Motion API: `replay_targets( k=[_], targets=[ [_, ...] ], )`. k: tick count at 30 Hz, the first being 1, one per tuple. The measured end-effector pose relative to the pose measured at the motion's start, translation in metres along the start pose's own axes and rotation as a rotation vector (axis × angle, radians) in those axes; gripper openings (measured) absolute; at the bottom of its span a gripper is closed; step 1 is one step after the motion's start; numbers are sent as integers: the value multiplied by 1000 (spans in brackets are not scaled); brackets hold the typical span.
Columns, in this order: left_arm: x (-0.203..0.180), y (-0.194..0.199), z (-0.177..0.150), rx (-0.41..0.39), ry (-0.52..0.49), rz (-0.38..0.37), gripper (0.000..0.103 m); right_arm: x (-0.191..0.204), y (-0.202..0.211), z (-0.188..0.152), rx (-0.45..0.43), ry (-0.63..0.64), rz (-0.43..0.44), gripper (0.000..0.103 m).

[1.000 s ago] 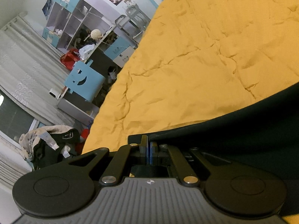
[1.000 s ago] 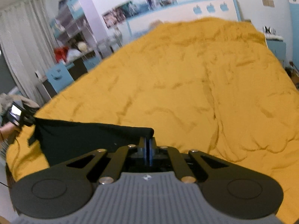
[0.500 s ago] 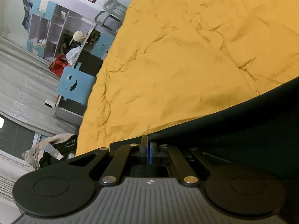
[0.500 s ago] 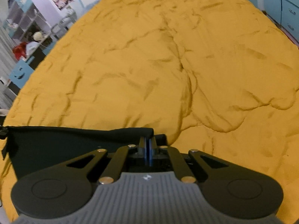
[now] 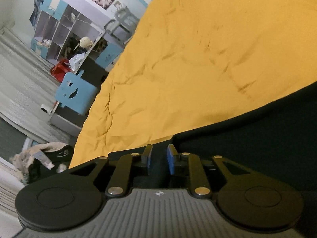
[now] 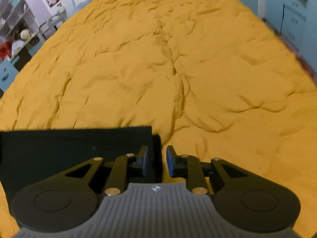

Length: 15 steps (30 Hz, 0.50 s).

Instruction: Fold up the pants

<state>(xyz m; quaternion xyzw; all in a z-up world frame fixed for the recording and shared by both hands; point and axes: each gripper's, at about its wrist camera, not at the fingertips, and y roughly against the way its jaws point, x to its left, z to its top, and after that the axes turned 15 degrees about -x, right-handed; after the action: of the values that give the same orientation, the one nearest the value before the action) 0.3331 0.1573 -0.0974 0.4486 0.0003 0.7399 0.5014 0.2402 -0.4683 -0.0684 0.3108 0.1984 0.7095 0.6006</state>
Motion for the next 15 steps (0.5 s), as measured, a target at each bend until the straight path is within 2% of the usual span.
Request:
replay_targets(
  k=[5, 9, 12, 15],
  targets=[
    [-8, 60, 11, -49, 114, -125, 23, 36, 46, -28, -36, 146, -3, 25],
    [-37, 120, 17, -114, 176, -274, 22, 45, 59, -79, 16, 272, -72, 25],
    [-65, 157, 18, -149, 217, -414, 16, 41, 58, -104, 3, 247, -85, 25],
    [-99, 192, 21, -182, 273, -572, 13, 32, 57, -112, -12, 191, -82, 25]
  ],
)
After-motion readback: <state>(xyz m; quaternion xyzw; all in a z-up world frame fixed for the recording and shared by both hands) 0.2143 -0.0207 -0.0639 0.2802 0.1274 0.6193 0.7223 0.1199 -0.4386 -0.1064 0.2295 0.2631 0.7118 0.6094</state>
